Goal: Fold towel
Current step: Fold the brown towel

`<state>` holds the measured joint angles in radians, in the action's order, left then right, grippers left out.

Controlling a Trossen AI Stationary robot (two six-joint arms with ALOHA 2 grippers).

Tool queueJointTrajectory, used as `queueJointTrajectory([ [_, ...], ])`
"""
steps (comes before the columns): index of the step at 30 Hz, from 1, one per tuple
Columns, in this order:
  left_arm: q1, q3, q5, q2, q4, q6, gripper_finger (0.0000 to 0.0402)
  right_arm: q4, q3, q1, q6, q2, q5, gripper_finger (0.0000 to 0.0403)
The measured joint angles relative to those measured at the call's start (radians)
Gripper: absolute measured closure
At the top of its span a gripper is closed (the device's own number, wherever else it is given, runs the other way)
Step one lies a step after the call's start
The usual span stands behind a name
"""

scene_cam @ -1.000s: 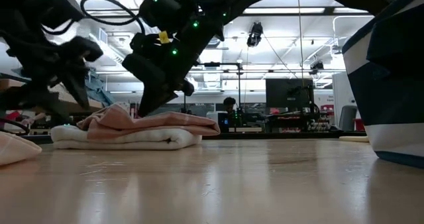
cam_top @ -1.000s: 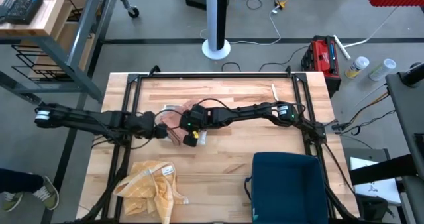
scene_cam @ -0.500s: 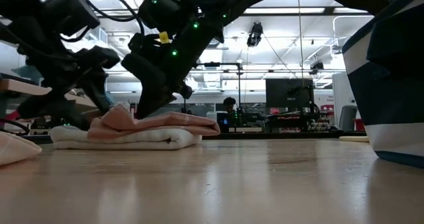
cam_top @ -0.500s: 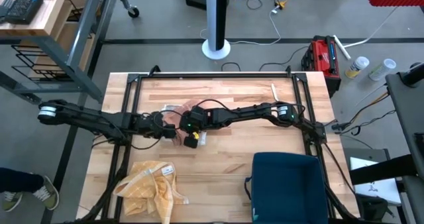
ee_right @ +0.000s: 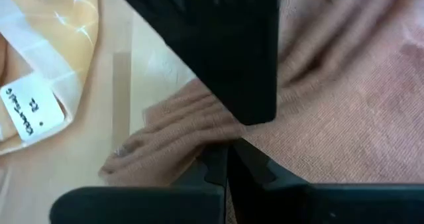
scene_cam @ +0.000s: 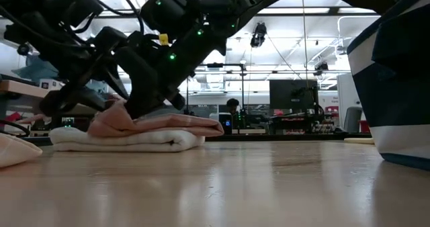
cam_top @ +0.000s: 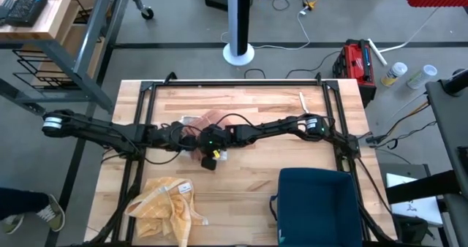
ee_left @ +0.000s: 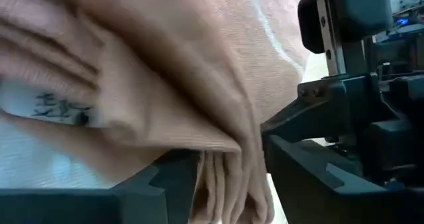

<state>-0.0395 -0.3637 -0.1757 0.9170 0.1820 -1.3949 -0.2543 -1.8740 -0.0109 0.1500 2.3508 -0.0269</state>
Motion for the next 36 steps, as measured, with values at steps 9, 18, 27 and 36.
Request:
queueJointTrajectory([
  [9,-0.001,0.0,0.009,-0.015,0.009,0.017,0.0233,0.007,0.0,0.0,-0.001,0.0,0.001,0.0403],
  [18,-0.001,0.0,-0.025,-0.015,0.055,0.029,0.0213,0.064,0.003,0.013,-0.094,0.0,0.005,0.0403],
  [27,0.0,0.0,-0.1,-0.015,0.166,0.065,0.0245,0.027,0.004,0.026,-0.117,-0.001,0.052,0.0403],
  [36,-0.001,-0.01,-0.152,-0.054,0.179,0.136,0.0375,-0.098,0.005,0.024,-0.107,-0.006,0.134,0.0403],
])
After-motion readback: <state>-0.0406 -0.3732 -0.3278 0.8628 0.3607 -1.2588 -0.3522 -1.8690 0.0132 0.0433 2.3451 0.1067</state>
